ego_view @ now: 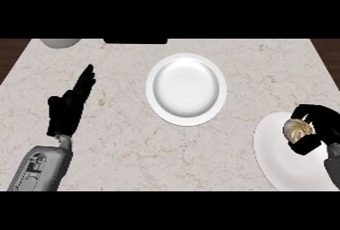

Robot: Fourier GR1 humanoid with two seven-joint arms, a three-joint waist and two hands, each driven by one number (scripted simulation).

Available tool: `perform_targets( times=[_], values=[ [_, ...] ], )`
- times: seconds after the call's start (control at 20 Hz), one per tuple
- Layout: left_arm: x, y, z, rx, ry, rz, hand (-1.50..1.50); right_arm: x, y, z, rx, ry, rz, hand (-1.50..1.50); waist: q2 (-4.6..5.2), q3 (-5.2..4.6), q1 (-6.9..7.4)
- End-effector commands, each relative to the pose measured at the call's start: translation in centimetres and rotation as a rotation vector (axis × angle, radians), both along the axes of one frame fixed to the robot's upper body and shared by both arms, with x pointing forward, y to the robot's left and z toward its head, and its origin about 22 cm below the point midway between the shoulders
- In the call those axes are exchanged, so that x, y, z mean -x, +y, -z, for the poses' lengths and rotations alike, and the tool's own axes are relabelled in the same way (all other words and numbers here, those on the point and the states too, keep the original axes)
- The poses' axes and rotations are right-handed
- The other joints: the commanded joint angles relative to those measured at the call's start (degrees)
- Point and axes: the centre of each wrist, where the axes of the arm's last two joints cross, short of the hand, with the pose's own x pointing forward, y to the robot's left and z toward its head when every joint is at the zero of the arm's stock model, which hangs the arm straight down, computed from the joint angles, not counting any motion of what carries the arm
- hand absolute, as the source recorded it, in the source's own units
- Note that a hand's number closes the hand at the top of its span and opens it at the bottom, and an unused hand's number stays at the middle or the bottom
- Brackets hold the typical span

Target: Pick the cupcake from the plate and place it in the plate

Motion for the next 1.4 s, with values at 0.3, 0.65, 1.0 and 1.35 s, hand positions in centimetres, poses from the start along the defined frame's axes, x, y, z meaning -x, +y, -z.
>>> perform_targets(
  times=[0.3, 0.65, 1.0, 1.35],
  values=[
    [0.6, 1.8, 1.2, 0.007, 0.007, -0.016, 0.0, -2.4, 1.8, -6.5, -0.08, -0.532, -0.269, 1.5, -0.23, -0.04, -0.91],
    [-0.5, 0.6, 0.4, -0.018, -0.005, -0.019, 0.0, -3.9, 5.8, -10.4, -0.183, -0.639, -0.481, 1.5, -0.1, -0.05, -0.87],
    [0.5, 0.8, 1.0, -0.014, -0.003, -0.009, 0.0, -5.4, 14.8, -11.2, -0.335, -0.549, -0.526, 1.5, -0.09, -0.07, -0.46],
    [-0.2, -0.2, -0.9, -0.001, -0.009, 0.001, 0.0, -7.9, 21.5, -9.2, -0.39, -0.455, -0.566, 1.5, -0.04, -0.04, -0.31]
  ],
)
